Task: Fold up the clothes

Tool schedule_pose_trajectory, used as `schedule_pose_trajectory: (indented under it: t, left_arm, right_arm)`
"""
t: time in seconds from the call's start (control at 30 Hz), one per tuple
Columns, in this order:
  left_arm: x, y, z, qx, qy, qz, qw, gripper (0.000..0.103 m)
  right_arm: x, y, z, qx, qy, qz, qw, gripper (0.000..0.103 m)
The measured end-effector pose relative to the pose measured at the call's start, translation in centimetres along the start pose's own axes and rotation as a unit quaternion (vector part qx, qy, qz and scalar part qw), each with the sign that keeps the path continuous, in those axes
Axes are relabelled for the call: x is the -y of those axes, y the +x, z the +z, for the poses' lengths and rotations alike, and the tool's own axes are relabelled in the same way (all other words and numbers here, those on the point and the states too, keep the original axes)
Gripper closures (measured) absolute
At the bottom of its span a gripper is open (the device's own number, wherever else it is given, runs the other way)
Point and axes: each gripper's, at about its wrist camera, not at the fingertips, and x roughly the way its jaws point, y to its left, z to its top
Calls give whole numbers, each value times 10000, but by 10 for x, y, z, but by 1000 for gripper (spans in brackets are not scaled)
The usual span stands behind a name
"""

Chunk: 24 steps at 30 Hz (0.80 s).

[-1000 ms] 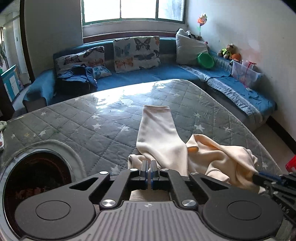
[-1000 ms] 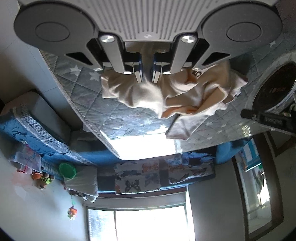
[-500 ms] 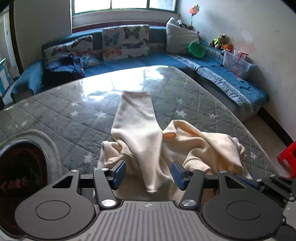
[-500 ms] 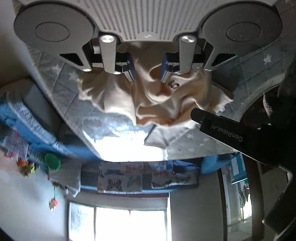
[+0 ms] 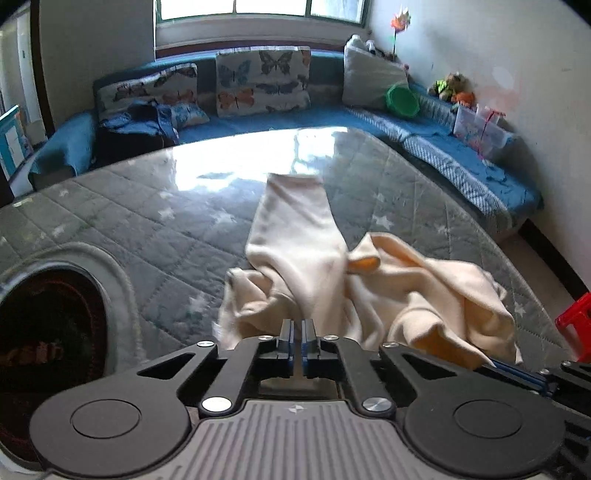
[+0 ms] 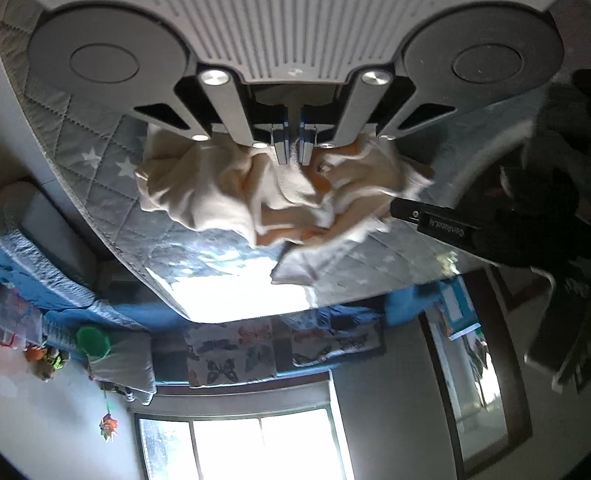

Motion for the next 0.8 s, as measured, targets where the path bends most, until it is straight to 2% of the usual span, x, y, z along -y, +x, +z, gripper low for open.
schedule_pose_trajectory:
  t: [0.1,0.27,0.37,0.43,0.5,0.57,0.63,0.8]
  left_arm:
    - [-9,-11,3,125,-63,51,9999,99]
    - [-10,-20,3,92,-60,-198,9997,95]
    - [-4,-17,1,56,-21,-230,9997,79]
    - [0,-12,0,20,-41,-211,9998,63]
    - [3,-7,-1,-45,-68,-186,9998,55]
    - [7,-2,-1,-96,-48,-143,9998,54]
    - [11,5,-3,-141,12,-123,9998,54]
    - [19,25,-3,-288,-24,-64,9996,56]
  right_arm:
    - [-3,-17,5,157,39,185,9997,99]
    - [-16,-46,6,251,-162,365,9989,100]
    - [-26,-56,-3,175,-373,454,9981,101]
    - [-36,-65,-13,89,-587,540,9968,102]
    - [-44,-69,-22,7,-849,500,9951,102]
    - [-46,-69,-29,-50,-1042,385,9938,101]
    - [-44,-66,-32,-94,-1030,318,9941,97]
    - [-26,-46,-31,-46,-695,-97,9975,77]
